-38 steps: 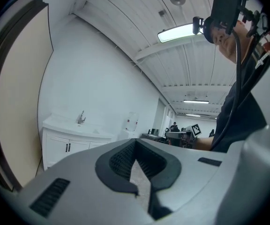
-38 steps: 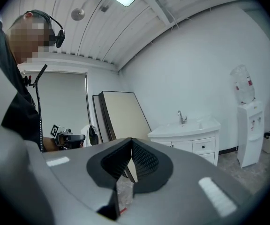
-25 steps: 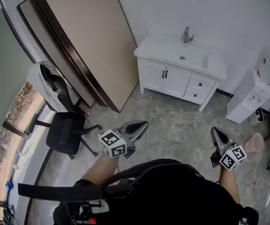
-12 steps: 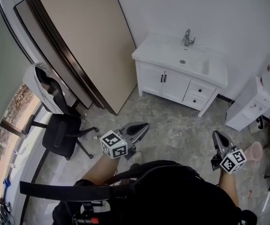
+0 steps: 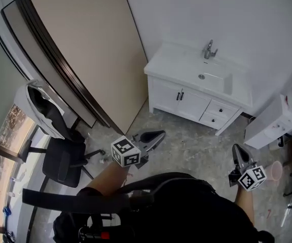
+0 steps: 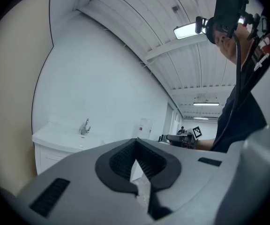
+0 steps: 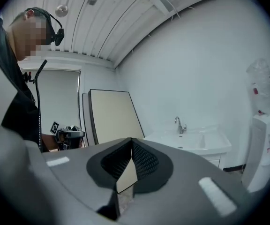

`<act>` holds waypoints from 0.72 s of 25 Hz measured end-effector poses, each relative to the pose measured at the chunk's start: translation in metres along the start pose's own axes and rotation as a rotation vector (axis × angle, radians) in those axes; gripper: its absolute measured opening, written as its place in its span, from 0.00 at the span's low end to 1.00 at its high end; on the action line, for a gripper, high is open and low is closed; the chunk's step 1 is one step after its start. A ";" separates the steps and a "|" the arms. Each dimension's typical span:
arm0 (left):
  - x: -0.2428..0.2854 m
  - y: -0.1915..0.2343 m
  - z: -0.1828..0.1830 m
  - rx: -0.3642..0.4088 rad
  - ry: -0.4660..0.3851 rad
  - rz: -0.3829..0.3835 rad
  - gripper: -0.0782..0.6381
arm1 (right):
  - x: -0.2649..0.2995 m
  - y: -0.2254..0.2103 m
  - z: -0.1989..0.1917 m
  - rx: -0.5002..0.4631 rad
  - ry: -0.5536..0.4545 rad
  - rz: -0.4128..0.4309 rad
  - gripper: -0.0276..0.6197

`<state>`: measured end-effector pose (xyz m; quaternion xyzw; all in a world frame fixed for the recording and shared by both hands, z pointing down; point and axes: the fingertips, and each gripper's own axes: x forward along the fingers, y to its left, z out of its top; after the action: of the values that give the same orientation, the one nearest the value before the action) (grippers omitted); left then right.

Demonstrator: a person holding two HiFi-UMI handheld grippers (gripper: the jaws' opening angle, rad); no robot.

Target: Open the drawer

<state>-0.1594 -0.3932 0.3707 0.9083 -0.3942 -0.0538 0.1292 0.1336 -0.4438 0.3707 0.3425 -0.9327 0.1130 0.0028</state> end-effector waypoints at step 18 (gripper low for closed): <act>0.073 0.154 0.029 -0.004 0.025 -0.002 0.10 | 0.150 -0.083 0.010 0.020 0.016 -0.011 0.05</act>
<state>-0.2232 -0.5532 0.3856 0.9091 -0.3915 -0.0431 0.1357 0.0727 -0.6028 0.3907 0.3467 -0.9296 0.1250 0.0074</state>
